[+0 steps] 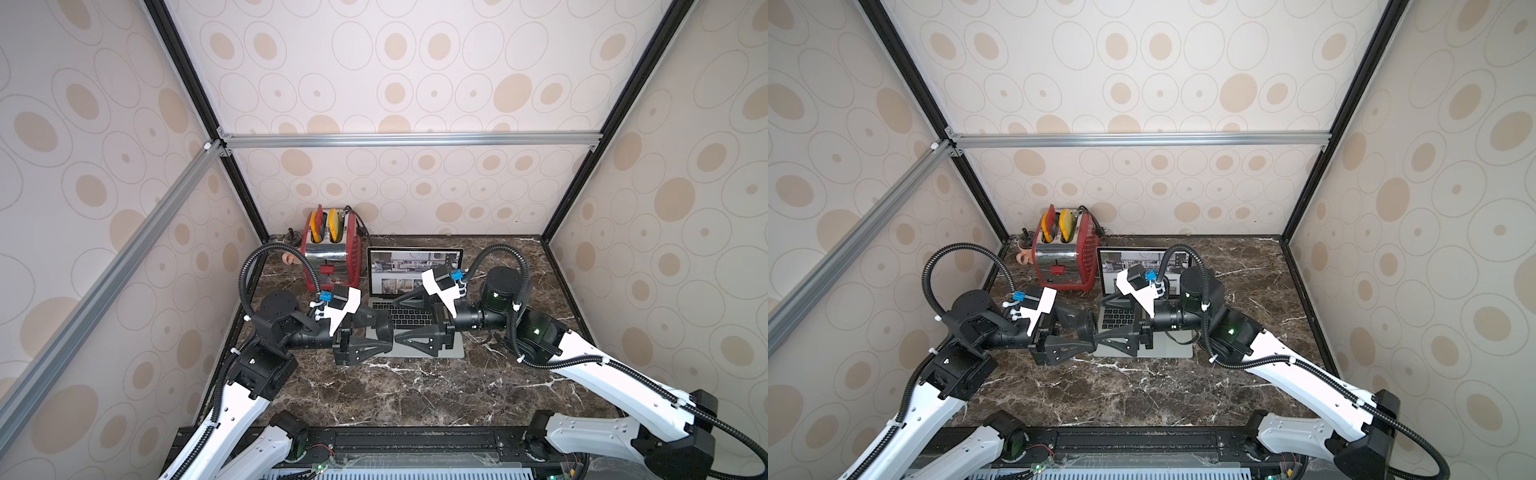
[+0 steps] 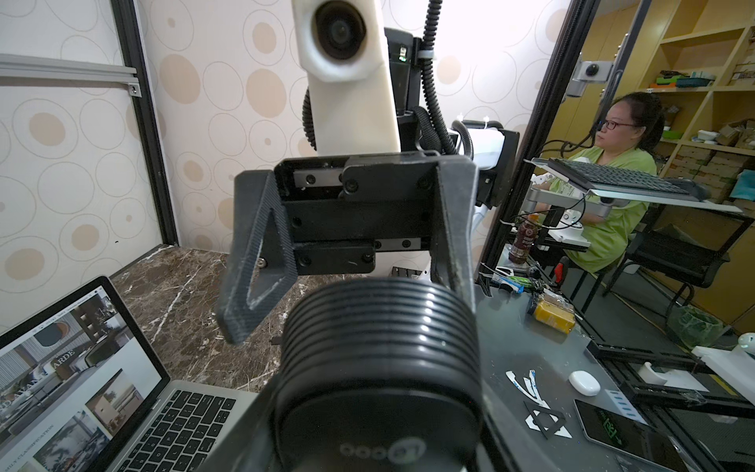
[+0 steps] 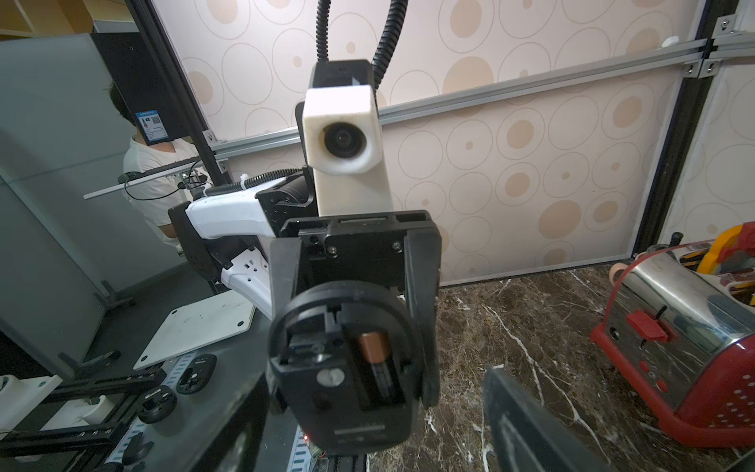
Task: Insert the wireless mouse receiver into the laptop
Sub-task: Take out the USB plug from the mouse.
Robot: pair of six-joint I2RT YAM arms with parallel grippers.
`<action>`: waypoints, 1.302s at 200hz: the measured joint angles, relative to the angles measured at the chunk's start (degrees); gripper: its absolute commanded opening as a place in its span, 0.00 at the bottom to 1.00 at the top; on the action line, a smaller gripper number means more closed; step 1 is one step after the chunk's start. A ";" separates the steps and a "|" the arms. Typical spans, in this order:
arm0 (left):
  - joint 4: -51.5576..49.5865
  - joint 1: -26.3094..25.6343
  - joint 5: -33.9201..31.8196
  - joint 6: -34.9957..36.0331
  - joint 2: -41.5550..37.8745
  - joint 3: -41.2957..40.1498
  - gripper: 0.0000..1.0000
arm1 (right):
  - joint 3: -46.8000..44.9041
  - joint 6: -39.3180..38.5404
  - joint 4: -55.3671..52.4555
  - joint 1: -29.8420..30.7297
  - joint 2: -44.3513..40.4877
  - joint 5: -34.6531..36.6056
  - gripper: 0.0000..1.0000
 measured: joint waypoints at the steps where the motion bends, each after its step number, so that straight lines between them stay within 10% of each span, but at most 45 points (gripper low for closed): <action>1: 0.00 0.00 0.00 0.00 0.00 0.00 0.00 | 0.02 0.00 0.00 0.00 0.02 -0.02 0.86; 260: 0.00 0.00 -0.52 -1.64 -1.07 -0.35 0.00 | 4.94 -1.90 -1.77 0.02 2.62 -1.60 0.81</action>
